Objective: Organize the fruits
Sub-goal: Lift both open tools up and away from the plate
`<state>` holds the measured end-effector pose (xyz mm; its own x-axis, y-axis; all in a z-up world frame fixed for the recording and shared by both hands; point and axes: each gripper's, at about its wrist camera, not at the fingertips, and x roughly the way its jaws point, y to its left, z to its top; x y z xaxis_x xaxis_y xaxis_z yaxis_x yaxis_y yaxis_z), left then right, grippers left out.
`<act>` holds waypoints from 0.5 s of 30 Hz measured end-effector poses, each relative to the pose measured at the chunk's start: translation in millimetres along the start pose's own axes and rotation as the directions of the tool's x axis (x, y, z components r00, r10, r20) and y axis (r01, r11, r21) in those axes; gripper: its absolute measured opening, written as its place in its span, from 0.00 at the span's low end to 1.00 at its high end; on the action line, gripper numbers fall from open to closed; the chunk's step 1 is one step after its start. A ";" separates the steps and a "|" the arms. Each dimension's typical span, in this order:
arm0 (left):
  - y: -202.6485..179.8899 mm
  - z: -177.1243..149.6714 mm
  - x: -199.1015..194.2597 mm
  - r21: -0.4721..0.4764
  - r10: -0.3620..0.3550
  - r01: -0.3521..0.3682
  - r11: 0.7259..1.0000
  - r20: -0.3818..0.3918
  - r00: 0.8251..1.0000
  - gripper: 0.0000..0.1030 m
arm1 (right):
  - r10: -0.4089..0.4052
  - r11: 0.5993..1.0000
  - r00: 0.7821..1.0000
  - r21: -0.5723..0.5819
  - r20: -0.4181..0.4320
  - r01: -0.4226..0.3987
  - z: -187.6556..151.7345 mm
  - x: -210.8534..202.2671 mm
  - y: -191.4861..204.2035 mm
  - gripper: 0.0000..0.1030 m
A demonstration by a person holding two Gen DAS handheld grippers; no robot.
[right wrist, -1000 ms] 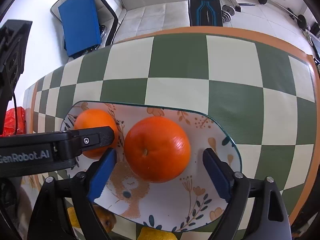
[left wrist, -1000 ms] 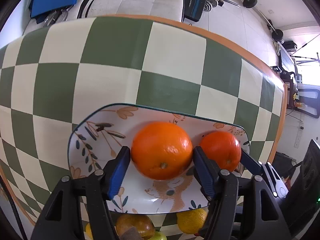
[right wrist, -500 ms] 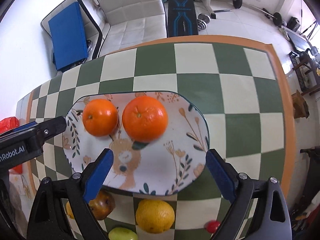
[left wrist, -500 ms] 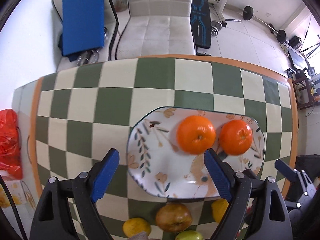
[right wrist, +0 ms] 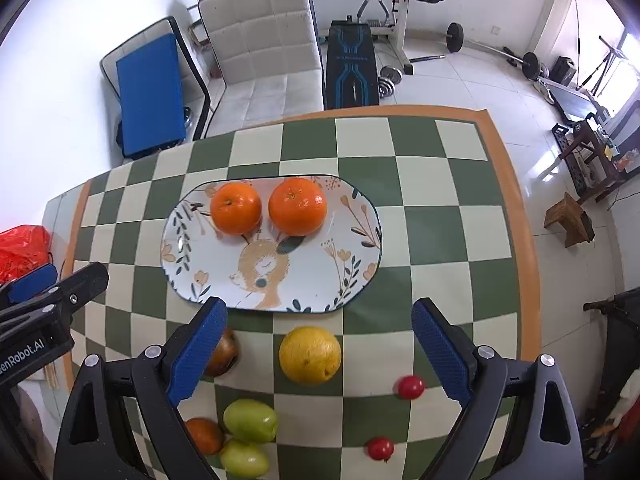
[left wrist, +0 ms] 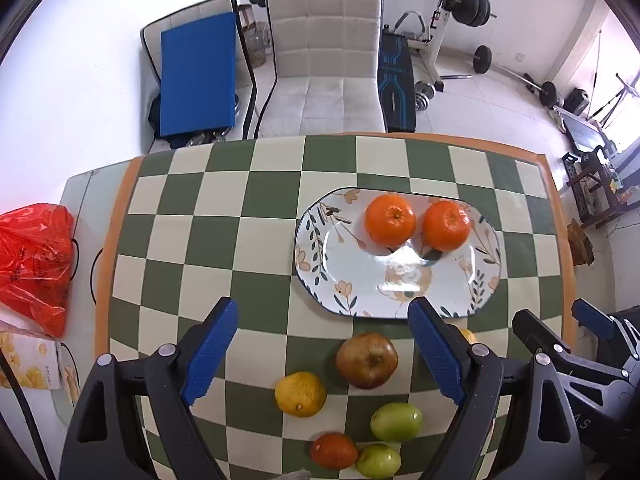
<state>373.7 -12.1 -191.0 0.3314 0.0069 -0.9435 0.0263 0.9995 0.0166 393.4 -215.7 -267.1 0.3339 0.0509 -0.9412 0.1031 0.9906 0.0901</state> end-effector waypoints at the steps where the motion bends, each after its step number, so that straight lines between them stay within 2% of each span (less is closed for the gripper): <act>1: -0.3 -3.8 -6.3 0.005 0.001 -0.001 1.000 0.012 1.000 0.84 | 0.002 1.000 1.000 0.001 0.010 -0.002 -5.2 -9.8 0.6 0.93; 10: 0.4 -37.7 -61.6 0.020 -0.010 0.008 1.000 0.106 0.994 0.84 | -0.012 1.000 0.995 0.002 0.103 0.011 -39.7 -73.7 1.5 0.93; 15: 1.7 -52.3 -79.4 0.011 -0.019 0.017 1.000 0.130 0.991 0.84 | -0.016 1.000 0.991 -0.005 0.136 0.016 -53.9 -98.5 3.2 0.93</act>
<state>298.1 -9.4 -133.5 0.4503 -0.0159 -0.8927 0.0426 0.9991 0.0037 310.3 -210.7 -191.6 0.4570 0.0175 -0.8893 0.1040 0.9919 0.0730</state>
